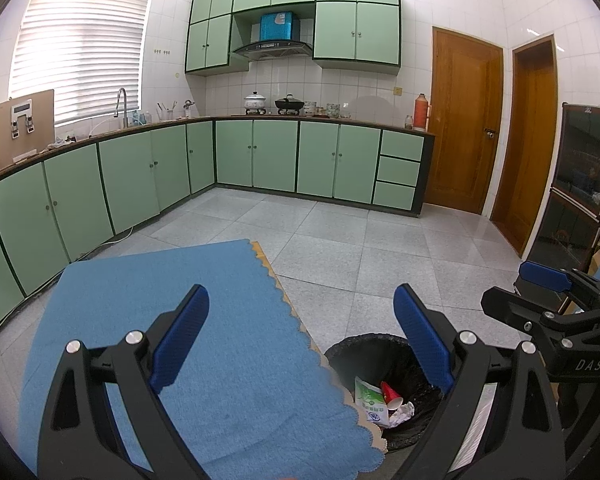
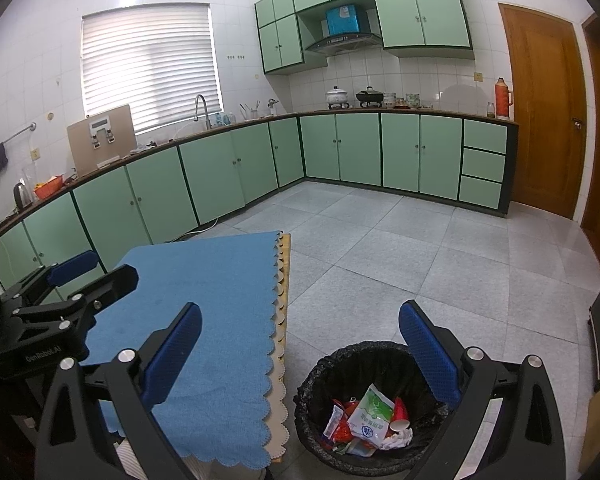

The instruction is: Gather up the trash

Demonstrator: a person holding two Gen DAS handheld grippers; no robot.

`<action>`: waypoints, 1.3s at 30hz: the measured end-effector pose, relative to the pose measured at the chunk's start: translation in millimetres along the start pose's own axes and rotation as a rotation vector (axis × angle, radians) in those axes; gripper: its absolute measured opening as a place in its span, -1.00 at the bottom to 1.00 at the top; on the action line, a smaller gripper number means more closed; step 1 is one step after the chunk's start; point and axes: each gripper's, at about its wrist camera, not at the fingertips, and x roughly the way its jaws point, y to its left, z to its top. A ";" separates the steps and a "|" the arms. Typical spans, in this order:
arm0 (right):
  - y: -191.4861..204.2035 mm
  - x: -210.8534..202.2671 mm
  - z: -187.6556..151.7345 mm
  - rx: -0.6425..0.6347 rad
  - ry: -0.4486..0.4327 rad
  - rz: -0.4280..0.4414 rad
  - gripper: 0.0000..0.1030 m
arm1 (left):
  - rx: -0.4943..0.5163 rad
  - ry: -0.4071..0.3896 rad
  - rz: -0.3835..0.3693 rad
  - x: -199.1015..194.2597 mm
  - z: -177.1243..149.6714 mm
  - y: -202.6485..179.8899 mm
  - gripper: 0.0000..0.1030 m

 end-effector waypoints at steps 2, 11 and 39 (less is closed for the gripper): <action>-0.1 -0.3 -0.2 -0.001 0.000 -0.001 0.88 | 0.000 0.000 0.000 -0.3 -0.1 -0.1 0.76; -0.4 -0.3 0.1 0.000 0.000 -0.001 0.88 | -0.003 0.001 0.004 1.3 -1.8 2.3 0.76; -1.7 3.8 -8.7 0.019 0.016 -0.005 0.88 | 0.001 0.008 0.003 5.8 -5.5 0.5 0.76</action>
